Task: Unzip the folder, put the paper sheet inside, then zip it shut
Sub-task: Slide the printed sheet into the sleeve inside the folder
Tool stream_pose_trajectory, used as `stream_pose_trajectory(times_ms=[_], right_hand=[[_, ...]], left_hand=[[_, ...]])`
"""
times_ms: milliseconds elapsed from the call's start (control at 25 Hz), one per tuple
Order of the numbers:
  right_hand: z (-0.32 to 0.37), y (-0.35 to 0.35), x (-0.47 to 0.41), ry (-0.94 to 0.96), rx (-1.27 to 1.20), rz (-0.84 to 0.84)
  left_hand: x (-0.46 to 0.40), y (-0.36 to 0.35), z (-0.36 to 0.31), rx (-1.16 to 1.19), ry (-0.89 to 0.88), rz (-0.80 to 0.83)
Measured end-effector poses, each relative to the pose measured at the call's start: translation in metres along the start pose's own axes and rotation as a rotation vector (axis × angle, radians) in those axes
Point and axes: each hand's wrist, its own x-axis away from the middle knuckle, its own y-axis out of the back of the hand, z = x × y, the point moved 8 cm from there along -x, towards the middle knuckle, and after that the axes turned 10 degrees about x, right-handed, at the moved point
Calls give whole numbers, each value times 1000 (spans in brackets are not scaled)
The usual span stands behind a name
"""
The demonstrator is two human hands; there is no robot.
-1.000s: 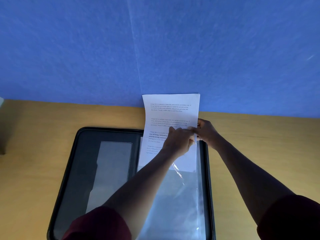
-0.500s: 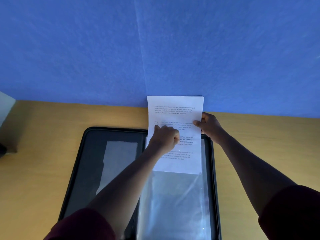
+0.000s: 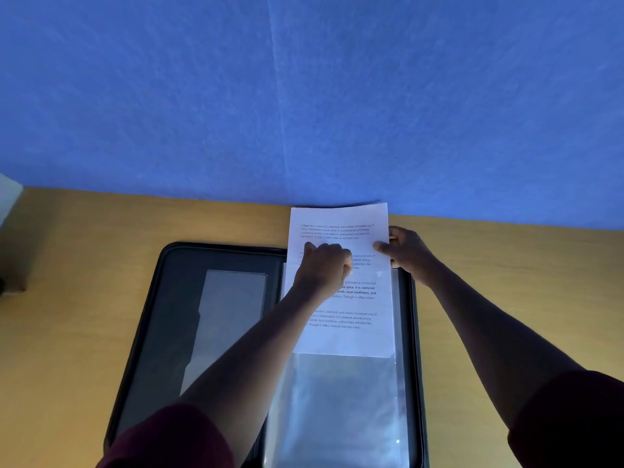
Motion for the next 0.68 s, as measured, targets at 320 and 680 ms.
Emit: stream_pose_trajectory(times_ms=[320,680], right_hand=[[5,10,-14,-6,61,-76],[-1,-3,1,29,156,133]], left_hand=[[0,2,0,-5,-8,3],[3,0,0,19,12,6]])
